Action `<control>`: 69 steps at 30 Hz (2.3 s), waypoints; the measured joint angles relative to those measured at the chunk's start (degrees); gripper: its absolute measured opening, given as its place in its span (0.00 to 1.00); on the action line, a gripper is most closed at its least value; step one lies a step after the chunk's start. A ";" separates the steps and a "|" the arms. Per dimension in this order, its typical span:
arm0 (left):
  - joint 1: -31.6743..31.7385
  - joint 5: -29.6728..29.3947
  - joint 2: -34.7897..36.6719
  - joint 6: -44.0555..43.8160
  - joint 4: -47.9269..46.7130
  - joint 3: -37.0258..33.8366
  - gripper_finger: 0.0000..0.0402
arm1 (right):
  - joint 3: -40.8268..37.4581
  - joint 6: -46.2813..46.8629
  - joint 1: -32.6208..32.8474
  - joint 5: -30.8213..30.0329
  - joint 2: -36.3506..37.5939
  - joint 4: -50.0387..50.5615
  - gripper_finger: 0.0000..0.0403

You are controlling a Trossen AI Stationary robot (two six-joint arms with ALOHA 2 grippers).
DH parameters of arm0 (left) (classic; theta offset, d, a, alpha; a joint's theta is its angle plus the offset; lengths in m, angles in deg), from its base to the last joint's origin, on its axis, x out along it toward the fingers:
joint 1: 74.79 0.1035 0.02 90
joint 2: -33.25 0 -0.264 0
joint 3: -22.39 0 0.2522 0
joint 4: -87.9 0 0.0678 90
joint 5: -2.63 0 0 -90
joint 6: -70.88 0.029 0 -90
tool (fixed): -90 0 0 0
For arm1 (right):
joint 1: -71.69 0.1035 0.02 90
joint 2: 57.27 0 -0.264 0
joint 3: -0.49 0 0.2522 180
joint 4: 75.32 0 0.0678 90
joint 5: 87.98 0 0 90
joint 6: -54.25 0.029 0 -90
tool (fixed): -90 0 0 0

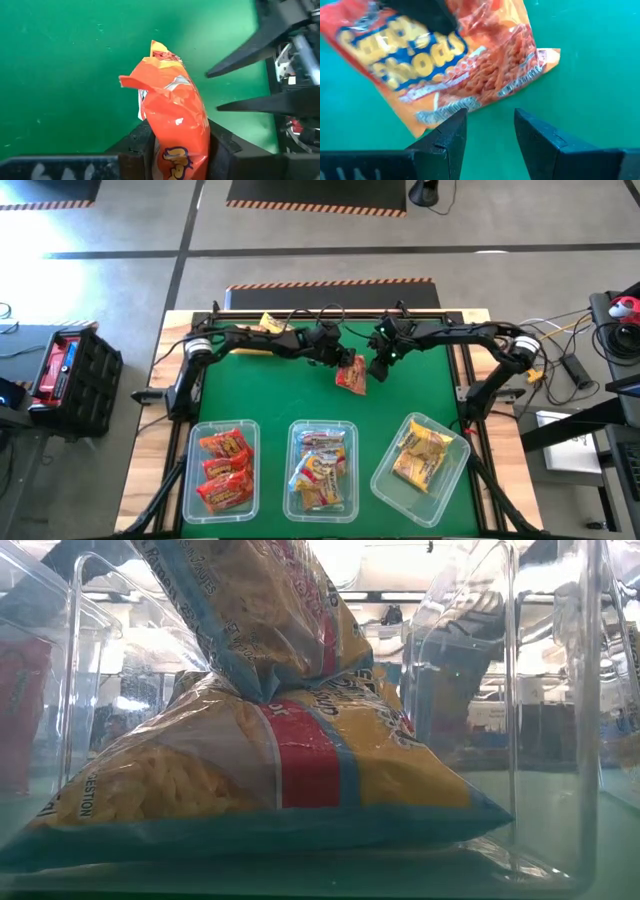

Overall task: Sort Maruchan noodles
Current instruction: Put the orange noodle pack into the left transparent bin

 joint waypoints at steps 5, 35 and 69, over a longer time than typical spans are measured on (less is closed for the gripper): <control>0.61 1.27 1.46 0.45 -0.14 0.00 0.24 | 0.00 0.04 0.00 0.06 5.06 4.08 0.38; -12.00 6.73 43.95 18.84 -42.05 0.00 0.24 | 0.02 14.11 0.75 -5.09 17.18 10.99 0.38; -59.95 -1.21 37.69 -13.27 -68.34 -0.07 0.24 | 0.07 21.24 13.78 -5.64 21.81 18.13 0.38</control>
